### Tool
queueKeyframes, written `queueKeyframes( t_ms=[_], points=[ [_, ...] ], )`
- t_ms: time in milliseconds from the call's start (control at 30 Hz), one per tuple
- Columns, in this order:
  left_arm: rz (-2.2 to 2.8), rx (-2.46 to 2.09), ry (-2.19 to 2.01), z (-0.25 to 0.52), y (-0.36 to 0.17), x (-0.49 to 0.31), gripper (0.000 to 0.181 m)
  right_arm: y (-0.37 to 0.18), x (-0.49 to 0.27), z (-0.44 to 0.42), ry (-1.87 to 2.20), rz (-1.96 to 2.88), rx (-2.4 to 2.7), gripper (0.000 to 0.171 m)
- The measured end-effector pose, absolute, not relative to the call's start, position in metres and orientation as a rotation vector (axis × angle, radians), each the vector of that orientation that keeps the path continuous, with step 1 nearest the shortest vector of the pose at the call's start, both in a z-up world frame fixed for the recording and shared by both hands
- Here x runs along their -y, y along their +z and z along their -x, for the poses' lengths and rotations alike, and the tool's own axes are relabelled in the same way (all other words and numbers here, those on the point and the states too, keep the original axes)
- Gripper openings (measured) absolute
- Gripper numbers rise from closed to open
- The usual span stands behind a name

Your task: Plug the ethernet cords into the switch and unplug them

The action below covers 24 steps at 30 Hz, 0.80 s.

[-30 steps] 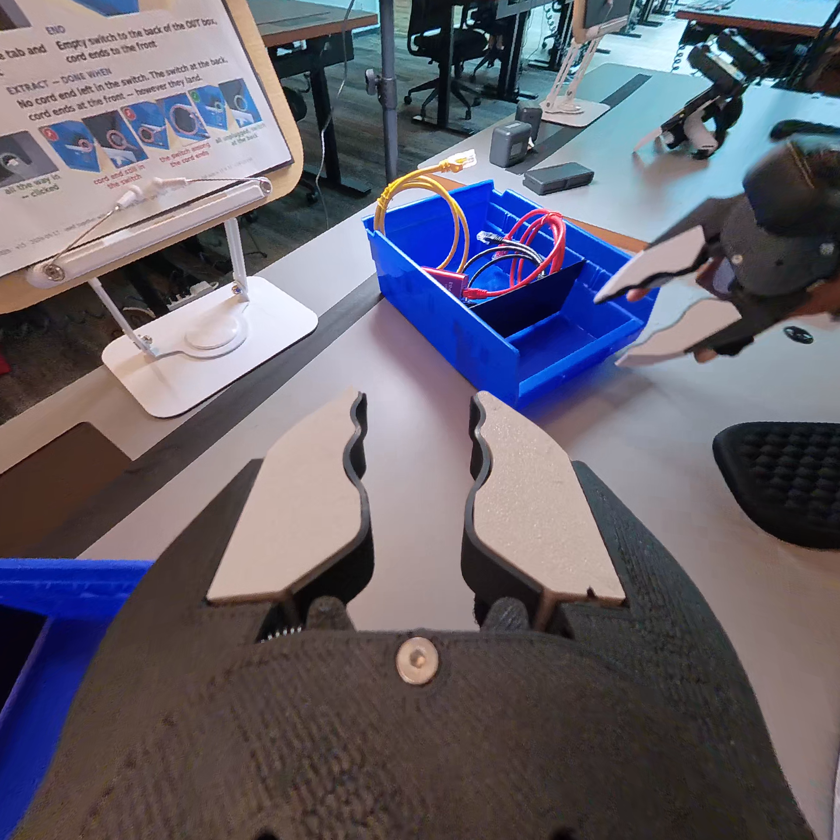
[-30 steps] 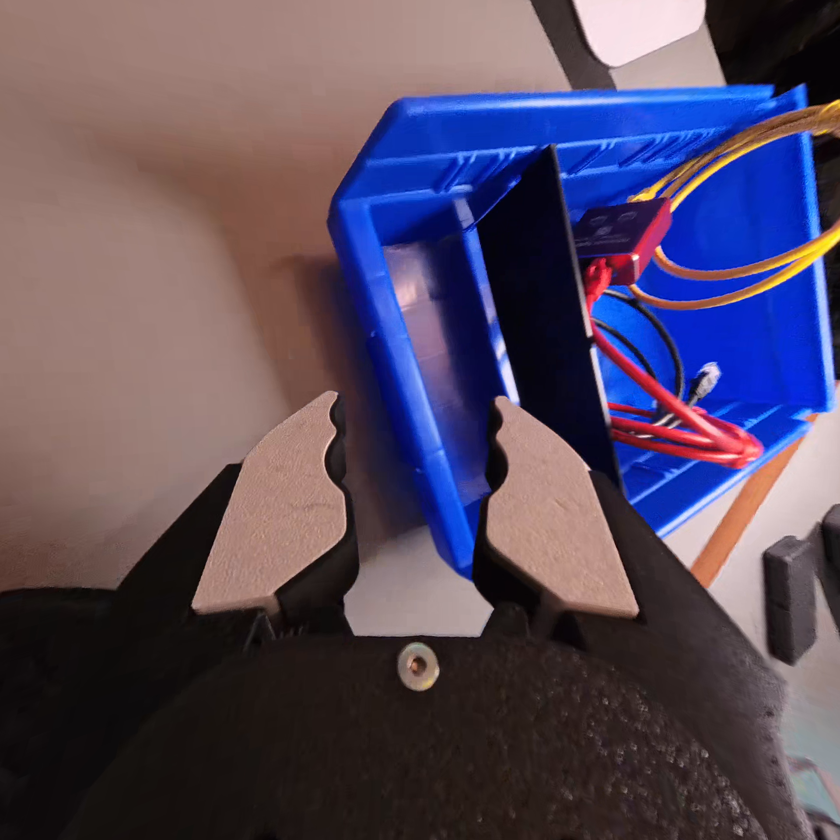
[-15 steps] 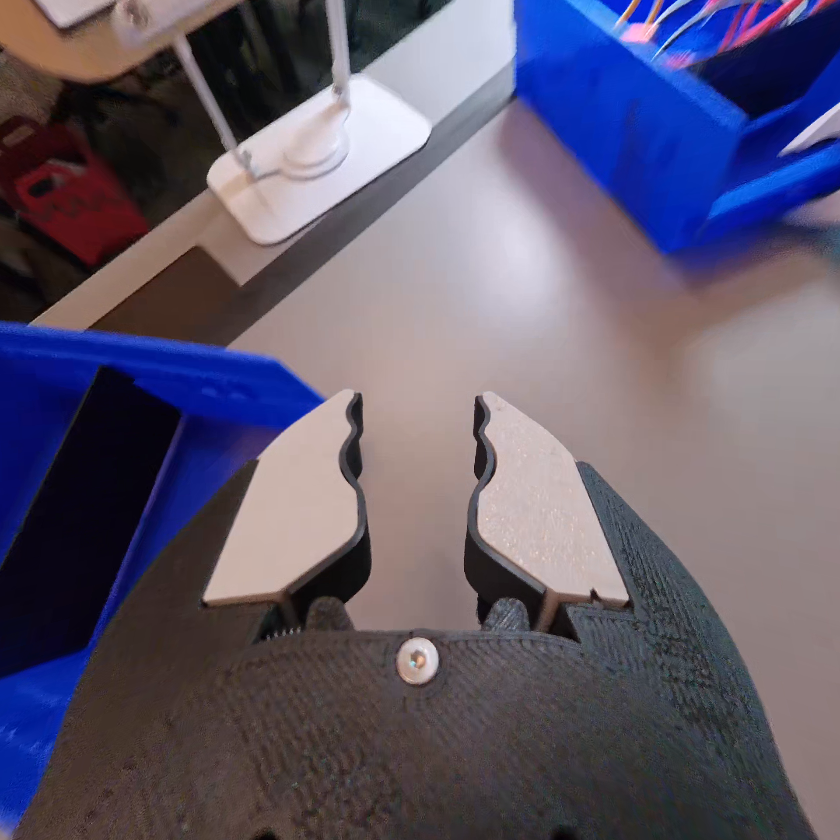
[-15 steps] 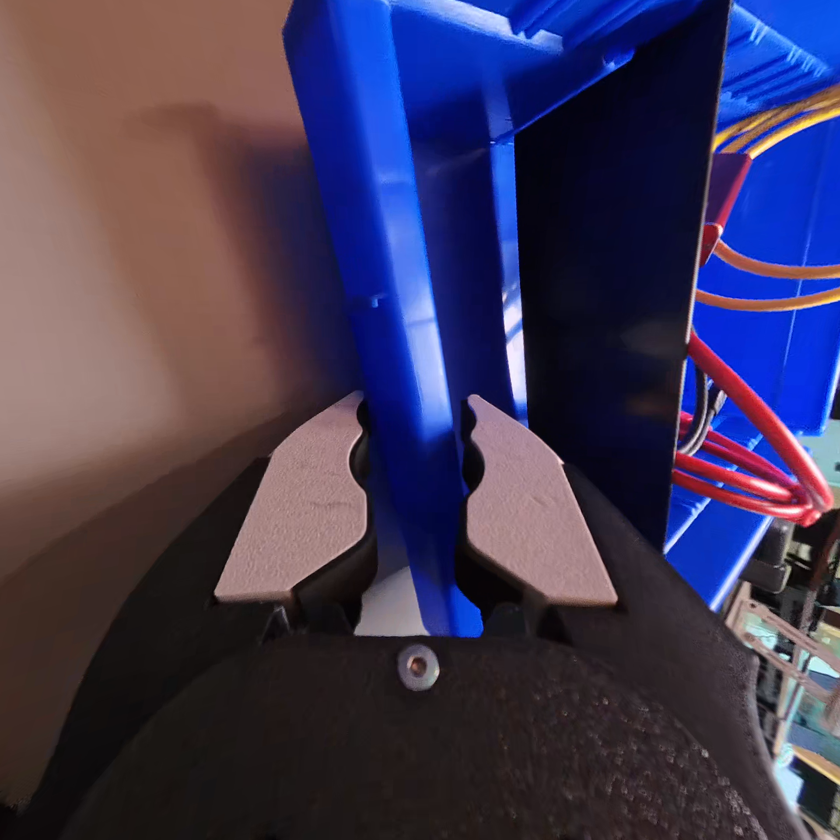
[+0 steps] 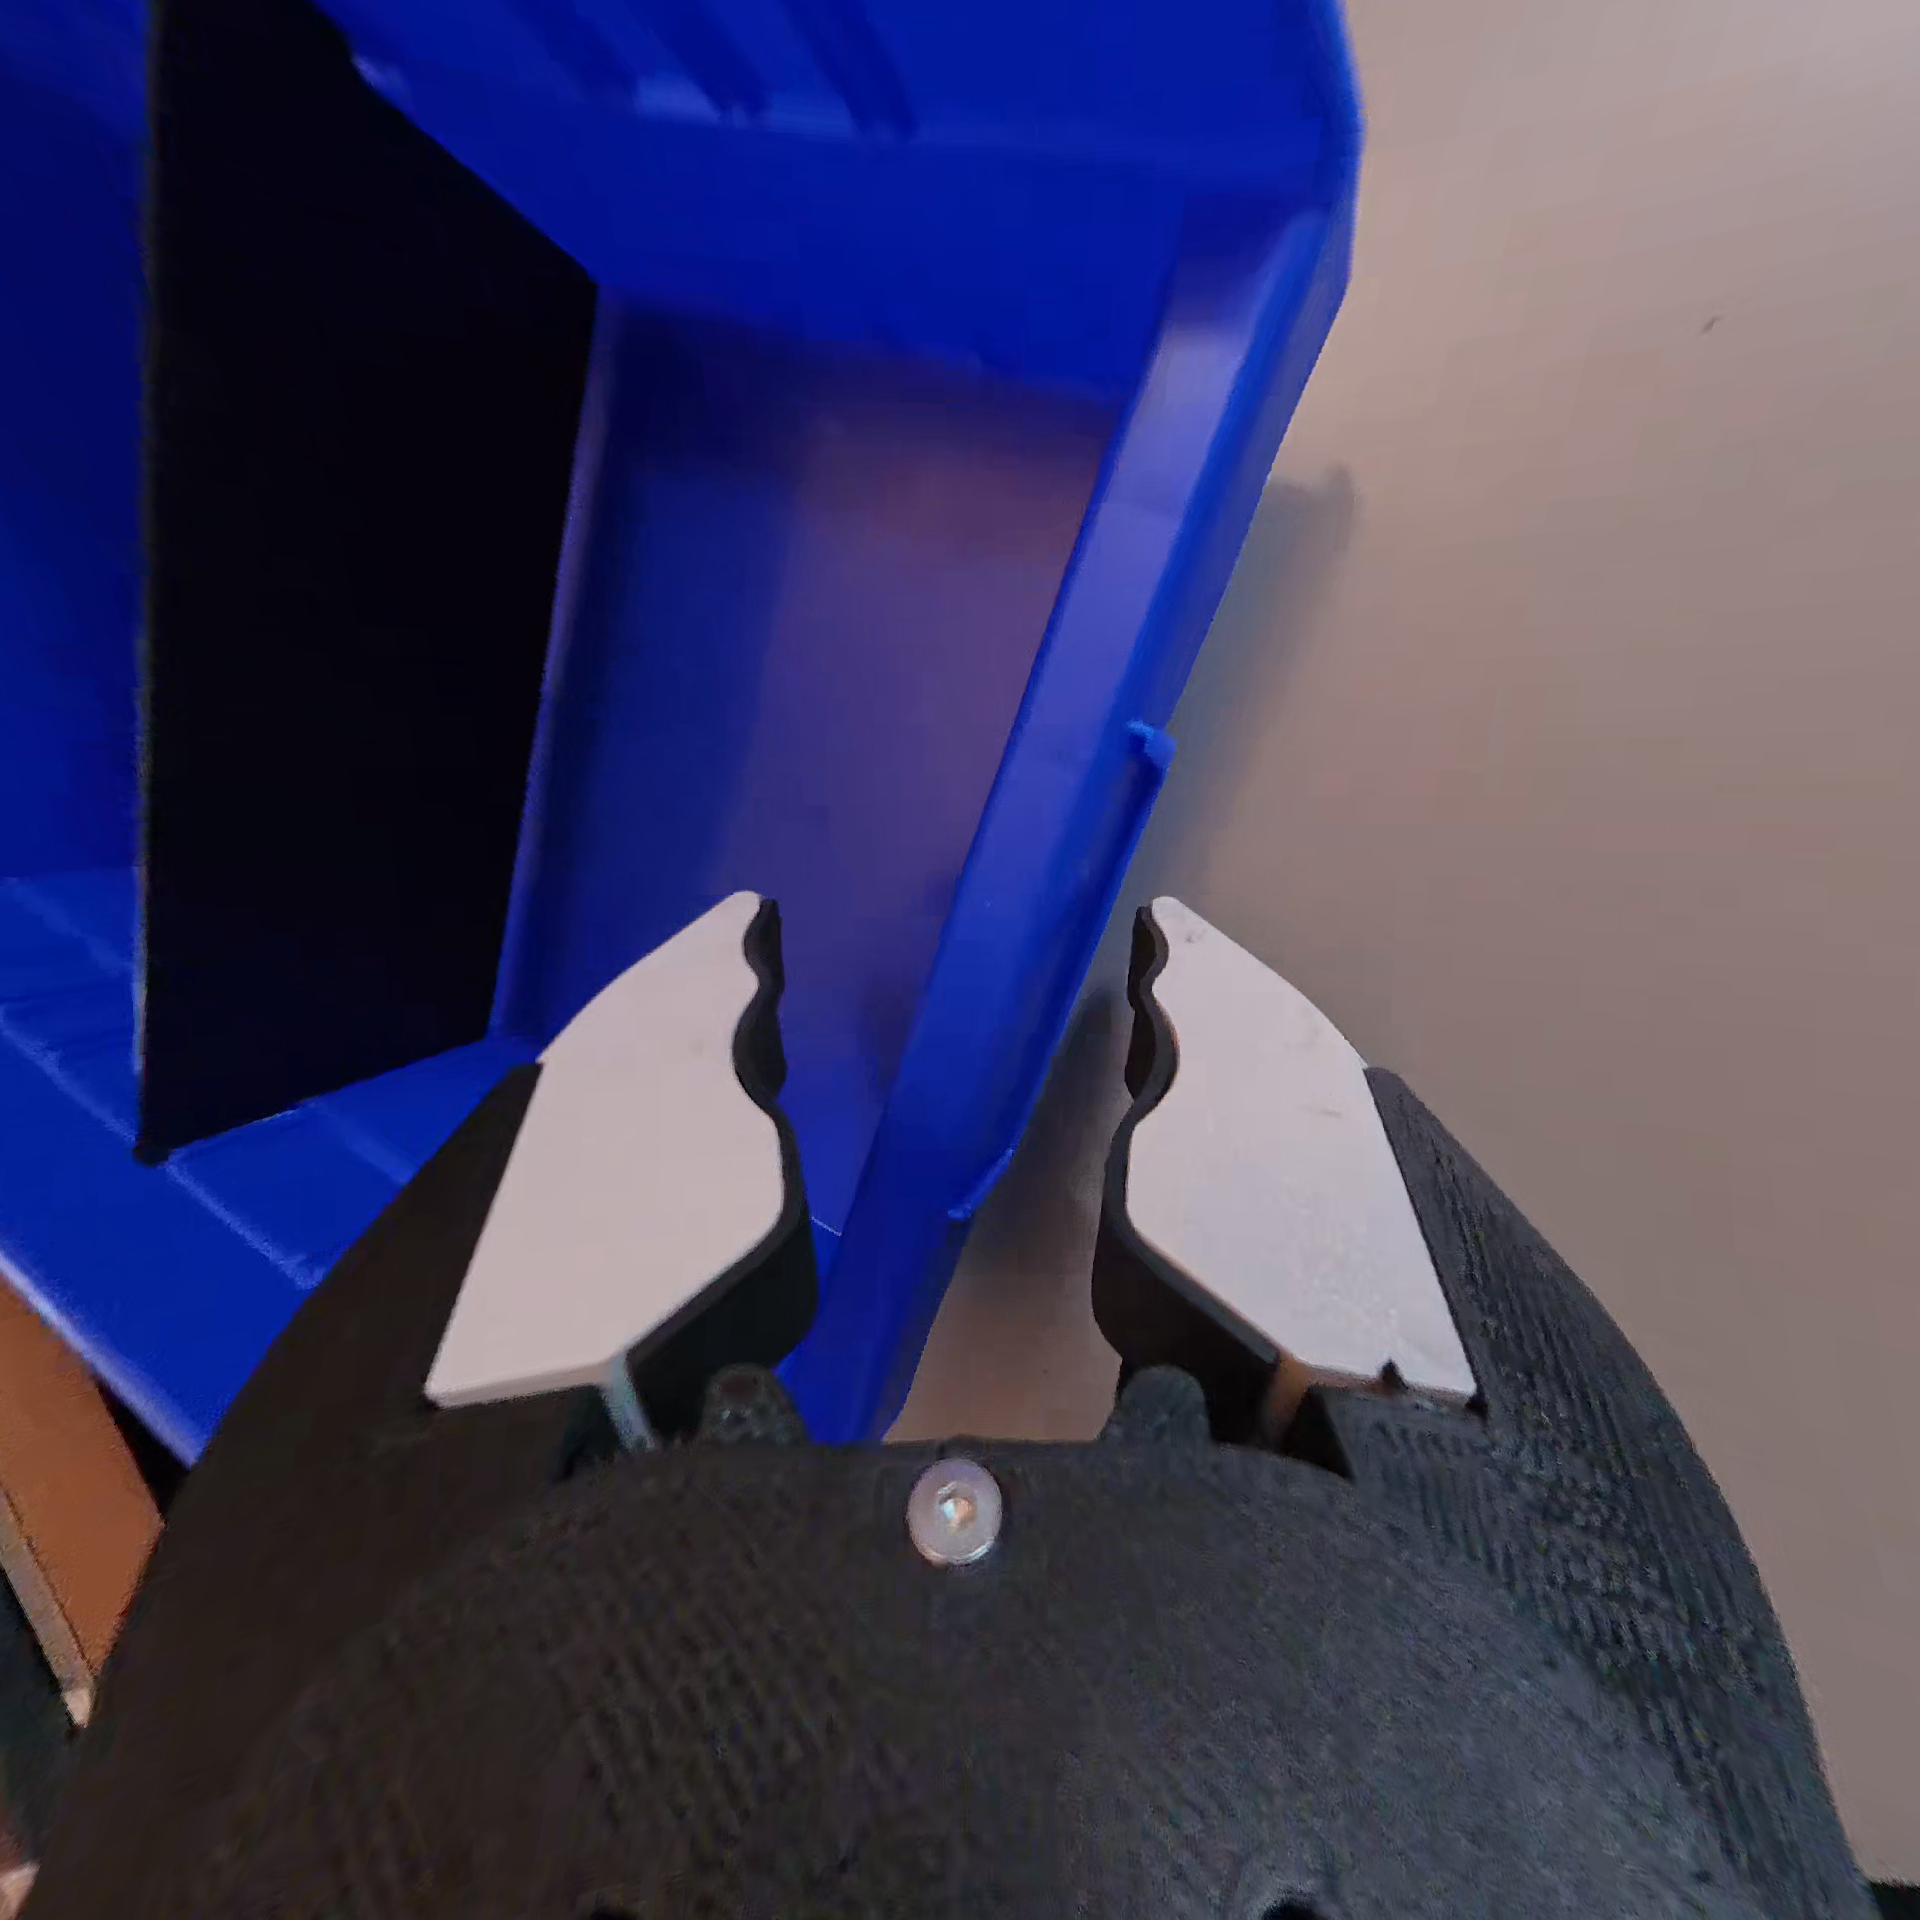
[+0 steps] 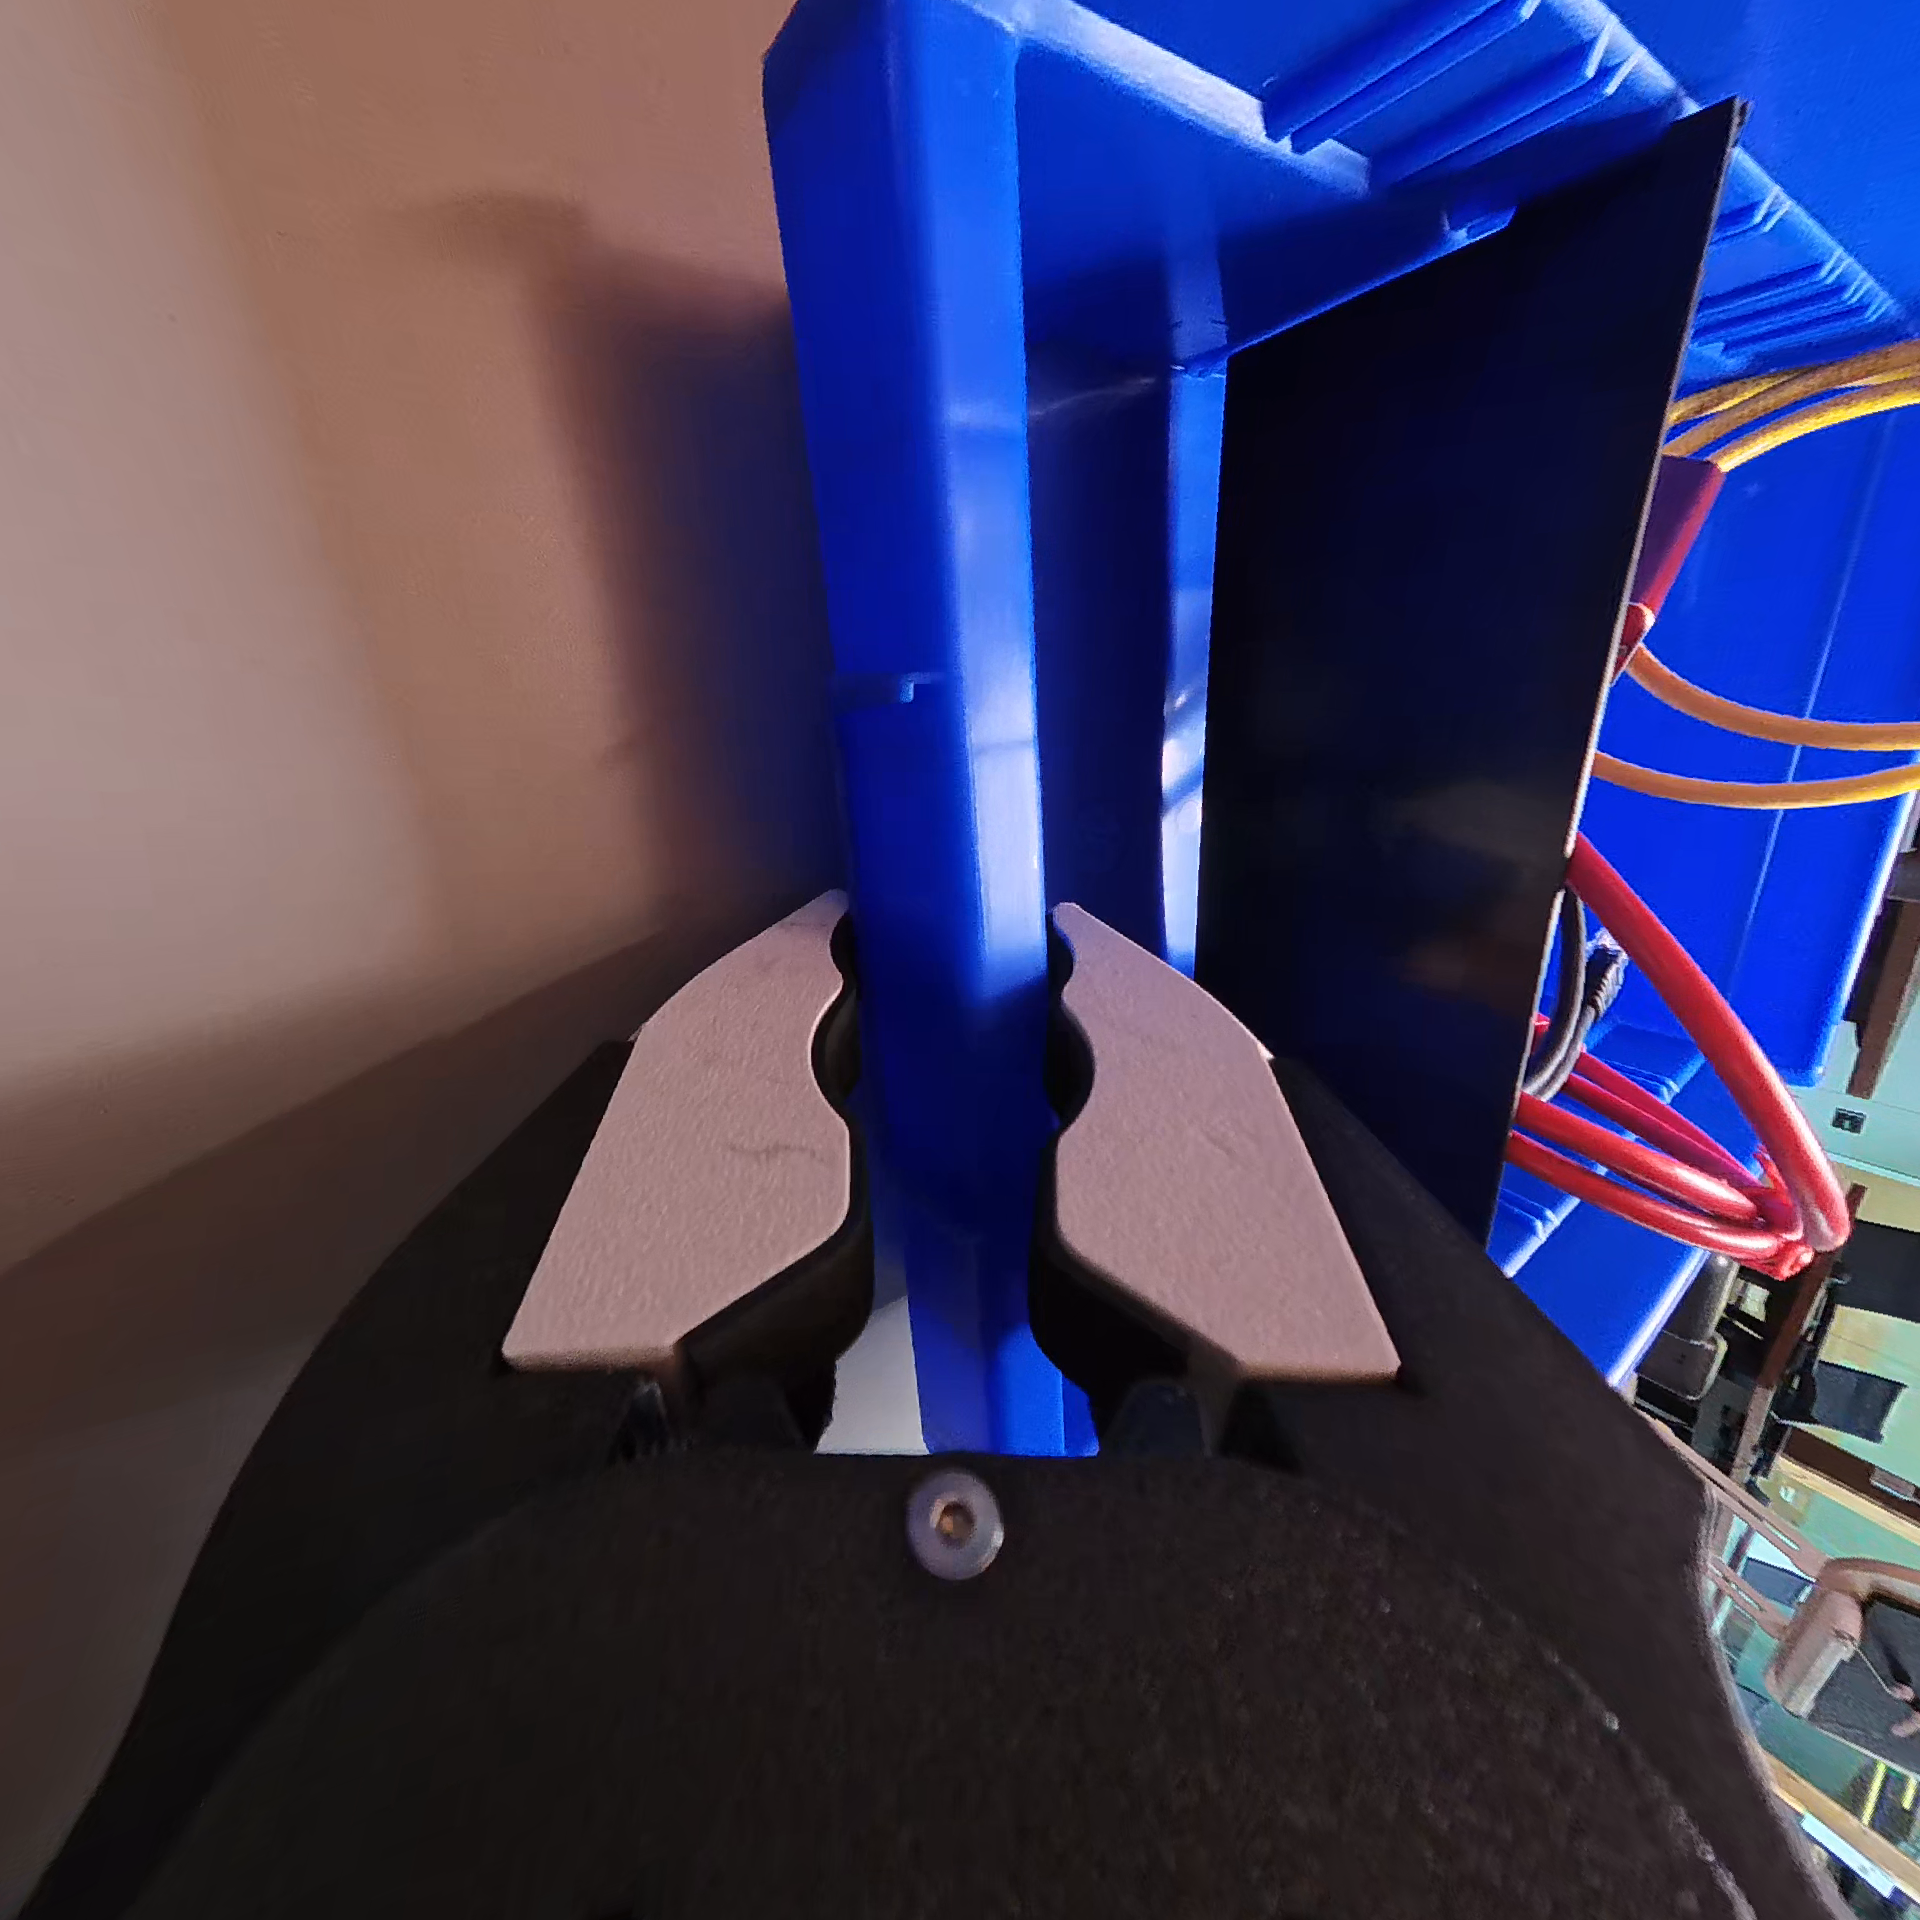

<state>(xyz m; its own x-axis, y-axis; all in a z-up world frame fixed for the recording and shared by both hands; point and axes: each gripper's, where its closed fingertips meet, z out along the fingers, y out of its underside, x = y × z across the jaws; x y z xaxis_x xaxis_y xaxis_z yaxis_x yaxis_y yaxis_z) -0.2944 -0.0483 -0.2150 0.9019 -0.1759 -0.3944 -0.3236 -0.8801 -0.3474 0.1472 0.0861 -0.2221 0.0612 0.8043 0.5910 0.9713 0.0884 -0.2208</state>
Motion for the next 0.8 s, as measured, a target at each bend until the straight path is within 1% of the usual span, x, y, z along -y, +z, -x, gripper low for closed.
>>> queueKeyframes(
  t_ms=[33,133,233,433,633,800],
  points=[
    [2.678,-0.370,0.499,0.297,-0.221,0.049,0.064,-0.222,-0.087,-0.147,-0.360,1.753,1.781,0.030],
    [2.676,-0.400,0.408,0.292,-0.227,0.047,0.047,-0.223,-0.088,-0.146,-0.369,1.746,1.810,0.030],
    [2.627,-0.530,0.426,0.286,-0.228,0.045,0.034,-0.223,-0.092,-0.141,-0.376,1.695,1.852,0.030],
    [2.562,-0.662,0.428,0.262,-0.227,0.050,0.033,-0.222,-0.094,-0.125,-0.418,1.617,1.906,0.028],
    [2.395,-1.006,0.349,0.194,-0.227,0.060,0.033,-0.221,-0.075,-0.111,-0.403,1.519,1.948,0.028],
    [2.226,-1.238,0.282,0.145,-0.226,0.057,0.034,-0.219,-0.042,-0.099,-0.356,1.268,2.056,0.029]
  ],
)
